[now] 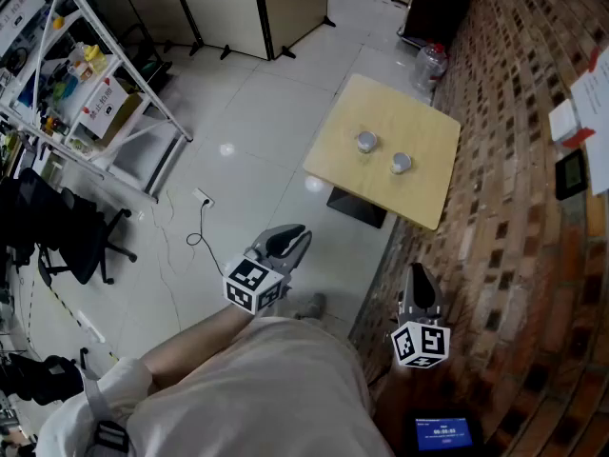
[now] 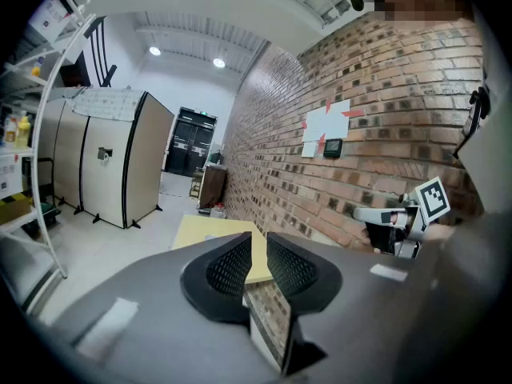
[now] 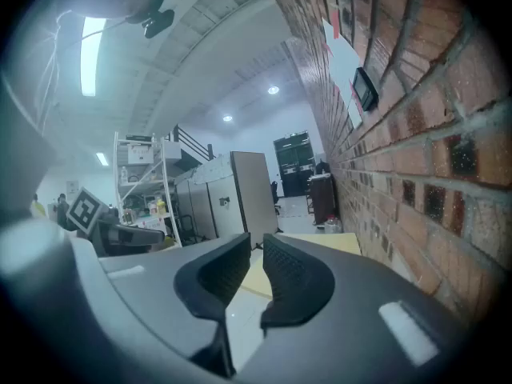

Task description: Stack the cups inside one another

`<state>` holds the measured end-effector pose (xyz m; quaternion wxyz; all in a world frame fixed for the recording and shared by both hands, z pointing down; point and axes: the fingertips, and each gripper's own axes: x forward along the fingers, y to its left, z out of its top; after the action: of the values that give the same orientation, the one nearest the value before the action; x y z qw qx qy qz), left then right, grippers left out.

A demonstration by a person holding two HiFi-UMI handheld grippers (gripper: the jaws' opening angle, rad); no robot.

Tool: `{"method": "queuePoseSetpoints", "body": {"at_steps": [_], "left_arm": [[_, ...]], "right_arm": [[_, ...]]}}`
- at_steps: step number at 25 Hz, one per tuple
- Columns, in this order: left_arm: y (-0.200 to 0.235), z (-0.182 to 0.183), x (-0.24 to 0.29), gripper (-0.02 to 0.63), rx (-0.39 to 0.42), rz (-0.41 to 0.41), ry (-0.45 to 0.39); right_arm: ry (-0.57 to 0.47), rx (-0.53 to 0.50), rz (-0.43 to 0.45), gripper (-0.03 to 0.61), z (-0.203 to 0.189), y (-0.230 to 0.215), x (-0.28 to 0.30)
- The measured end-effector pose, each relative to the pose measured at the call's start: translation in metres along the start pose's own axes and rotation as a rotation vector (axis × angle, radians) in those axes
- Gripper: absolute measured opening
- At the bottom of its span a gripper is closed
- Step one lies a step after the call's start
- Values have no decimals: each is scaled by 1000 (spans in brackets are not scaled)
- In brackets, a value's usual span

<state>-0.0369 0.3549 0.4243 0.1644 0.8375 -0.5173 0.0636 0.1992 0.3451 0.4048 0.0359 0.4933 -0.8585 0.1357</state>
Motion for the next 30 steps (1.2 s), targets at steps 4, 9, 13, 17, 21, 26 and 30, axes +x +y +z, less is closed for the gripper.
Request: {"method": "queuePoseSetpoints", "body": {"at_steps": [4,9,13,17,21,26,30], "left_arm": [[-1,-17,3,77,-48,25,36],[0,-23,9,77,-76,57,28],[3,-22,19,77,-88,54,33],[13,-13,39,78,-82,46,30],[30,-4,68,78,-77,34,36],[60,9,115,80,-66,4,71],[82,23,156,80,-55,-33,98]], "right_arm": [[13,-29,-2,41,0,-11,-1],[41,-22,1,41,-7,-21,8],[49,-38,8,41,-2,-24,19],[61,-50,-1,41,0,-36,37],[81,-65,-19,41,1,-52,65],[92,-68,-33,41,7,-69,114],[122,-48,-69,42,9,-86,153]]}}
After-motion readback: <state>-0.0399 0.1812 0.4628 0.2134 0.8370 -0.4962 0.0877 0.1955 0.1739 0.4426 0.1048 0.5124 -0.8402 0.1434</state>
